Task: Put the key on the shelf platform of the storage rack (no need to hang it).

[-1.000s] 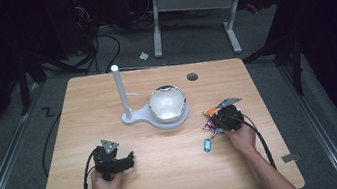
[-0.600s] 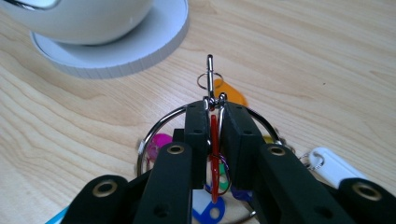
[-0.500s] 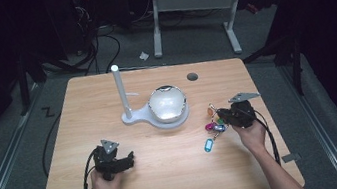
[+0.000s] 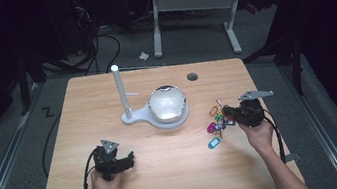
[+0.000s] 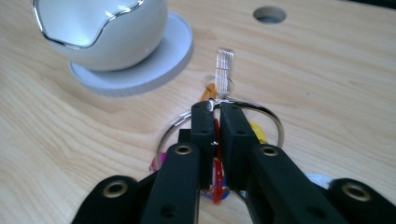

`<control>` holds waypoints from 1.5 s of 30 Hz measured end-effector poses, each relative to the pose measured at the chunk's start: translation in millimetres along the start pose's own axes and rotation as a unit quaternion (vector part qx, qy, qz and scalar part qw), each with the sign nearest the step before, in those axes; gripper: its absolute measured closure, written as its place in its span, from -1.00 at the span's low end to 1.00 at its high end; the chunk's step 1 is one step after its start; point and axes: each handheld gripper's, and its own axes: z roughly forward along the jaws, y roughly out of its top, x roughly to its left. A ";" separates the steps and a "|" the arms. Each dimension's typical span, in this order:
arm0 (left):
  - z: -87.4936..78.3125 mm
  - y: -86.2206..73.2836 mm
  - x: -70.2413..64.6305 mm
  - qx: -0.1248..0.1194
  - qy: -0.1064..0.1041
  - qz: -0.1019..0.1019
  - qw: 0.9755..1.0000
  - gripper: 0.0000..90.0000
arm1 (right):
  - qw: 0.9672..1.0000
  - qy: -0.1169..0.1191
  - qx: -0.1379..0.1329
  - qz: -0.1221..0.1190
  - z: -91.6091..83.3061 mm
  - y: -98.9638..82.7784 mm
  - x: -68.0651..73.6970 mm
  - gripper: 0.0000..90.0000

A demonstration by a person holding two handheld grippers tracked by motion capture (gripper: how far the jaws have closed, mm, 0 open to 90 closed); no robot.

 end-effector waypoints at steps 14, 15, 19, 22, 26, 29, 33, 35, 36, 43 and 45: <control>0.0 0.0 0.1 0.000 0.000 0.001 1.000 -0.67 | 1.000 0.005 -0.026 0.002 -23.5 3.5 -4.0 0.90; 0.0 0.0 0.0 0.000 0.000 0.000 1.000 -0.67 | 0.999 0.006 -0.032 -0.003 -29.1 6.5 -3.8 0.90; 0.0 0.0 0.0 0.000 0.000 0.000 1.000 -0.67 | 0.999 0.012 -0.044 -0.005 -38.7 12.0 -3.1 0.90; 0.0 0.0 0.0 0.000 0.000 0.000 1.000 -0.67 | 0.999 0.015 -0.049 -0.010 -45.0 15.6 -1.4 0.90; 0.0 0.0 0.0 0.000 0.000 0.000 1.000 -0.67 | 0.998 0.020 -0.057 -0.016 -52.5 21.1 2.3 0.90; 0.0 0.0 0.0 0.000 0.000 0.000 1.000 -0.67 | 0.997 0.025 -0.063 -0.020 -56.0 24.0 3.6 0.90; 0.0 0.0 -0.1 0.000 0.000 0.000 1.000 -0.67 | 0.997 0.026 -0.071 -0.030 -62.9 30.9 7.6 0.90; 0.0 0.0 0.0 0.000 0.000 0.000 1.000 -0.67 | 0.996 0.024 -0.078 -0.032 -69.8 36.7 9.5 0.90; 0.0 0.0 0.0 0.000 0.000 0.000 1.000 -0.67 | 0.996 0.023 -0.080 -0.034 -71.2 37.9 9.8 0.90; 0.0 0.0 0.0 0.000 0.000 0.000 1.000 -0.67 | 0.995 0.026 -0.088 -0.049 -81.9 50.4 15.4 0.90; 0.0 0.0 0.0 0.000 0.000 0.000 1.000 -0.67 | 0.994 0.028 -0.089 -0.054 -83.2 53.3 17.8 0.90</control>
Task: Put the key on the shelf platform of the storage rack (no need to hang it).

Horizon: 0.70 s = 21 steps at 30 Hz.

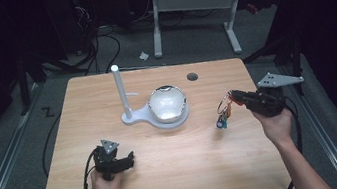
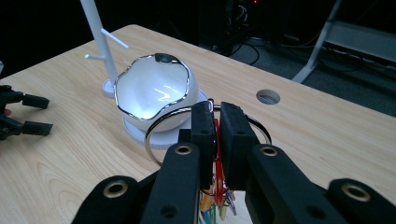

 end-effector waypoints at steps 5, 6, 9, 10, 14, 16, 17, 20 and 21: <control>0.0 0.0 0.1 0.000 0.000 0.001 1.000 -0.67 | 1.000 0.000 0.004 -0.023 -1.6 9.0 9.7 0.90; 0.0 0.0 0.1 0.000 0.000 0.001 1.000 -0.67 | 1.000 0.000 0.004 -0.023 -1.6 9.0 9.7 0.90; 0.0 0.0 0.0 0.000 0.000 0.000 1.000 -0.67 | 1.000 0.003 0.009 -0.026 -2.3 13.2 13.3 0.90; 0.0 0.1 0.1 0.000 0.000 0.001 1.000 -0.67 | 1.000 0.004 0.011 -0.025 -2.4 15.1 14.8 0.90; 0.0 0.1 0.1 0.000 0.000 0.000 1.000 -0.67 | 0.999 0.013 0.010 -0.035 -2.2 23.1 19.9 0.90; 0.0 0.0 0.1 0.000 0.000 0.000 1.000 -0.67 | 0.999 0.023 0.004 -0.037 -1.6 26.1 23.8 0.90; 0.0 0.0 0.1 0.000 0.000 0.001 1.000 -0.67 | 0.999 0.025 0.003 -0.037 -1.1 26.4 24.8 0.90; 0.1 0.1 0.1 0.000 0.000 0.001 1.000 -0.67 | 0.998 0.039 -0.007 -0.046 0.7 27.5 27.8 0.90; 0.0 0.0 0.0 0.000 0.000 0.000 1.000 -0.67 | 0.998 0.043 -0.011 -0.047 1.2 27.2 28.7 0.90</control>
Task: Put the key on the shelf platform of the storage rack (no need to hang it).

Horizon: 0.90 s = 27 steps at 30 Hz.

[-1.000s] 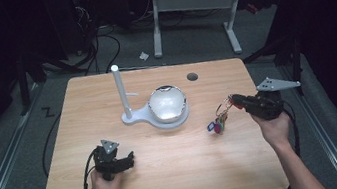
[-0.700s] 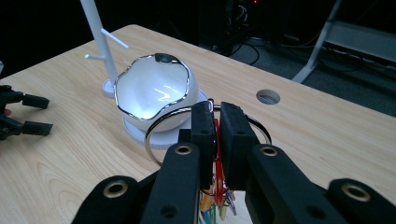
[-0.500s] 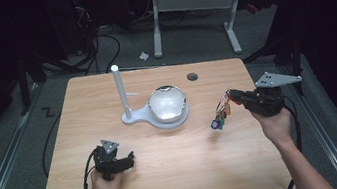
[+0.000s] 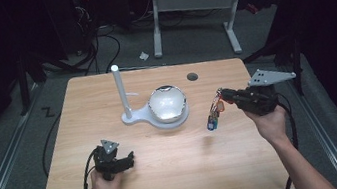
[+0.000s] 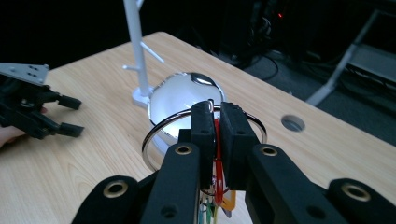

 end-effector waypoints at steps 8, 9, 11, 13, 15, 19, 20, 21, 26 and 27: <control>0.1 0.0 0.1 0.000 0.000 0.001 1.000 -0.67 | 0.999 0.032 -0.021 0.006 10.3 2.7 4.9 0.90; 0.1 0.0 0.1 0.000 0.000 0.001 1.000 -0.67 | 0.999 0.032 -0.021 0.006 10.3 2.7 4.9 0.90; 0.0 0.0 0.1 0.000 0.000 0.001 1.000 -0.67 | 0.999 0.036 -0.021 -0.001 13.5 9.4 7.6 0.90; 0.0 0.0 0.0 0.000 0.000 0.000 1.000 -0.67 | 0.999 0.038 -0.022 -0.009 15.9 16.0 9.7 0.90; 0.0 0.0 0.1 0.000 0.000 0.001 1.000 -0.67 | 0.999 0.039 -0.020 -0.013 18.2 21.6 10.8 0.90; 0.0 0.1 0.1 0.000 0.000 0.001 1.000 -0.67 | 0.999 0.039 -0.018 -0.020 23.3 33.5 11.2 0.90; 0.0 0.1 0.1 0.000 0.000 0.001 1.000 -0.67 | 0.999 0.040 -0.018 -0.021 24.5 35.8 11.0 0.90; 0.0 0.1 0.1 0.000 0.000 0.001 1.000 -0.67 | 0.999 0.041 -0.018 -0.022 26.0 37.8 11.0 0.90; 0.0 0.0 0.2 0.000 0.000 0.001 1.000 -0.67 | 0.998 0.047 -0.015 -0.025 34.6 46.9 11.7 0.90; 0.0 0.0 0.1 0.000 0.000 0.001 1.000 -0.67 | 0.998 0.050 -0.015 -0.022 36.6 48.6 12.3 0.90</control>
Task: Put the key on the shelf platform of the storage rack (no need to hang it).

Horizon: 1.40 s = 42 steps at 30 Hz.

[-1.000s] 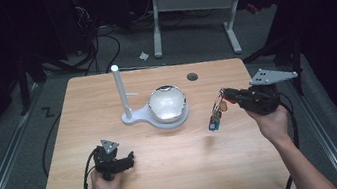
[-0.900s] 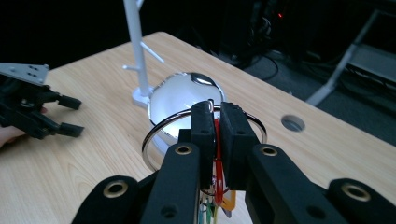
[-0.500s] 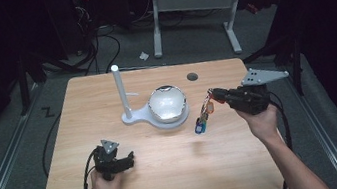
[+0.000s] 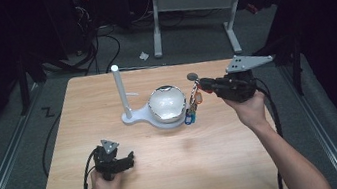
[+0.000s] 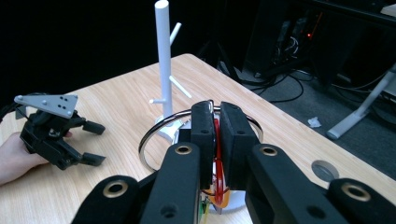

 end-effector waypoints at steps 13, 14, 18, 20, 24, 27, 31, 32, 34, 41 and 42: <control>0.0 0.0 0.0 0.000 0.000 0.000 1.000 -0.67 | 1.000 0.008 0.009 -0.010 26.6 26.1 -1.5 0.90; -0.2 -0.1 -0.4 0.002 0.001 -0.003 1.000 -0.67 | 1.000 0.007 0.013 -0.011 30.9 31.2 -0.5 0.90; -0.1 0.0 0.0 0.001 -0.001 0.000 1.000 -0.67 | 1.000 0.010 0.017 -0.017 40.4 38.5 0.0 0.90; -0.2 -0.1 -0.3 0.002 0.001 -0.002 1.000 -0.67 | 1.000 0.010 0.019 -0.016 42.3 39.5 0.2 0.90; 0.1 0.0 -0.2 -0.001 0.002 -0.002 1.000 -0.67 | 0.999 0.014 0.025 -0.017 53.6 43.2 0.1 0.90; 0.0 -0.2 -0.8 0.000 0.003 -0.006 1.000 -0.67 | 0.999 0.015 0.030 -0.018 64.7 44.3 0.1 0.90; 0.1 0.2 0.4 -0.001 0.000 0.003 1.000 -0.67 | 0.999 0.012 0.035 -0.016 72.4 43.7 -0.5 0.90; -0.1 -0.1 -0.2 0.000 0.000 -0.002 1.000 -0.67 | 0.999 0.012 0.037 -0.015 74.2 43.5 -0.7 0.90; -0.2 -0.1 -0.4 0.001 0.002 -0.003 1.000 -0.67 | 0.999 0.010 0.046 -0.014 82.1 42.0 -2.1 0.90; -0.2 -0.2 -0.5 0.001 0.002 -0.005 1.000 -0.67 | 0.998 0.009 0.067 -0.011 97.8 35.8 -4.7 0.90; 0.0 -0.1 -0.1 -0.001 0.001 -0.001 1.000 -0.67 | 0.997 0.009 0.070 -0.010 100.2 34.7 -4.6 0.90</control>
